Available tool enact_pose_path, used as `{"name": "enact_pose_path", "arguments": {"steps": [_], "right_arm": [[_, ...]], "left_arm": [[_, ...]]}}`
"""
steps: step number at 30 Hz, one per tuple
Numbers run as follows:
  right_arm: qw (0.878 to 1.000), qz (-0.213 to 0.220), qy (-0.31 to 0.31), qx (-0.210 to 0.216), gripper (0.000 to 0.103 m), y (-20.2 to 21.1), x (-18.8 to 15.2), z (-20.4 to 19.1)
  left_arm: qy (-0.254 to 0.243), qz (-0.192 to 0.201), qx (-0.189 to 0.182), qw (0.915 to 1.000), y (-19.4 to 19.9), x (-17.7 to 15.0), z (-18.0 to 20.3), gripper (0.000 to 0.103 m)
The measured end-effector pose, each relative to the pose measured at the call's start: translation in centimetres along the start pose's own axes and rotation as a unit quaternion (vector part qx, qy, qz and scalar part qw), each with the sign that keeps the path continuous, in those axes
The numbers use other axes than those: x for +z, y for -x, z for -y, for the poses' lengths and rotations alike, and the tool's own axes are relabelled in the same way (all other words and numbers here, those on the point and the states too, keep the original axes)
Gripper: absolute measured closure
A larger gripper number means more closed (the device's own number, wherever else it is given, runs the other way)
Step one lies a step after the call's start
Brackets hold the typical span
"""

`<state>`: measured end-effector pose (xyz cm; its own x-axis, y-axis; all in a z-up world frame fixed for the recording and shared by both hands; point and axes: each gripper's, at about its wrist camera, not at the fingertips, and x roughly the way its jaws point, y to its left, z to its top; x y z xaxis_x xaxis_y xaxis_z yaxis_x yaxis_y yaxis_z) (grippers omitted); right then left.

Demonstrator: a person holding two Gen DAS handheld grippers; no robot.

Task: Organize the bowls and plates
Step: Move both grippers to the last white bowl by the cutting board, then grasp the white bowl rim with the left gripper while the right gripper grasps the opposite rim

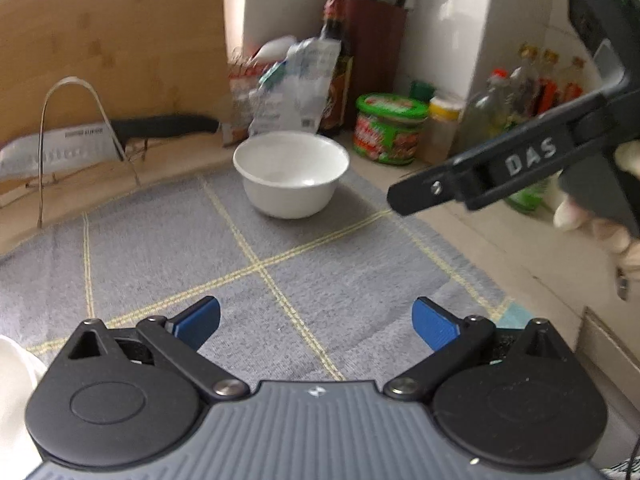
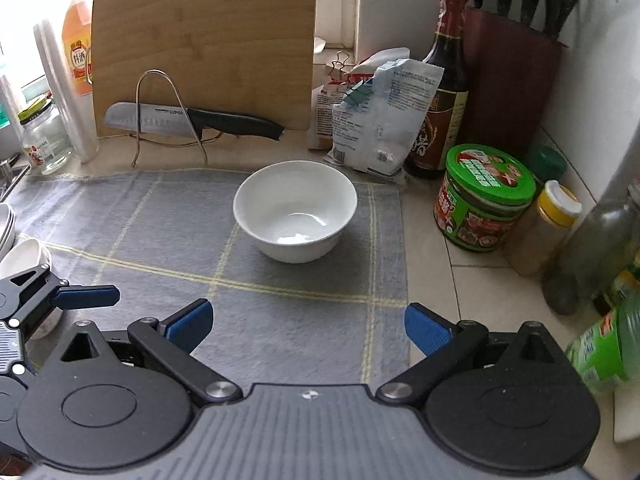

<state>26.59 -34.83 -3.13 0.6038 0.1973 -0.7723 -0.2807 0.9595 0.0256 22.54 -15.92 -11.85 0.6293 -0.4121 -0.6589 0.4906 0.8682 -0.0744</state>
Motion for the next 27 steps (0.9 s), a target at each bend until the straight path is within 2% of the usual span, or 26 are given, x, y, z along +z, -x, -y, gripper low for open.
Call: {"name": "enact_pose_path", "arguments": {"steps": [6, 14, 20, 27], "right_arm": [[1.000, -0.006, 0.025, 0.012, 0.000, -1.9, 1.3, 2.2], [0.998, -0.014, 0.045, 0.039, 0.000, -3.9, 2.7, 4.8], [0.997, -0.019, 0.045, 0.061, 0.000, -5.1, 3.3, 5.7], [0.995, -0.022, 0.047, 0.085, 0.000, -6.2, 3.8, 5.9]], "left_arm": [[0.016, -0.014, 0.026, 0.9995, -3.5, 0.7, 1.7, 0.002], [0.029, -0.044, 0.037, 0.9979, -8.7, 1.1, 3.0, 0.002], [-0.008, -0.048, 0.064, 0.9968, -9.8, 1.1, 3.8, 0.000], [-0.012, -0.037, 0.055, 0.9977, -9.5, 0.9, 3.2, 0.001]]}}
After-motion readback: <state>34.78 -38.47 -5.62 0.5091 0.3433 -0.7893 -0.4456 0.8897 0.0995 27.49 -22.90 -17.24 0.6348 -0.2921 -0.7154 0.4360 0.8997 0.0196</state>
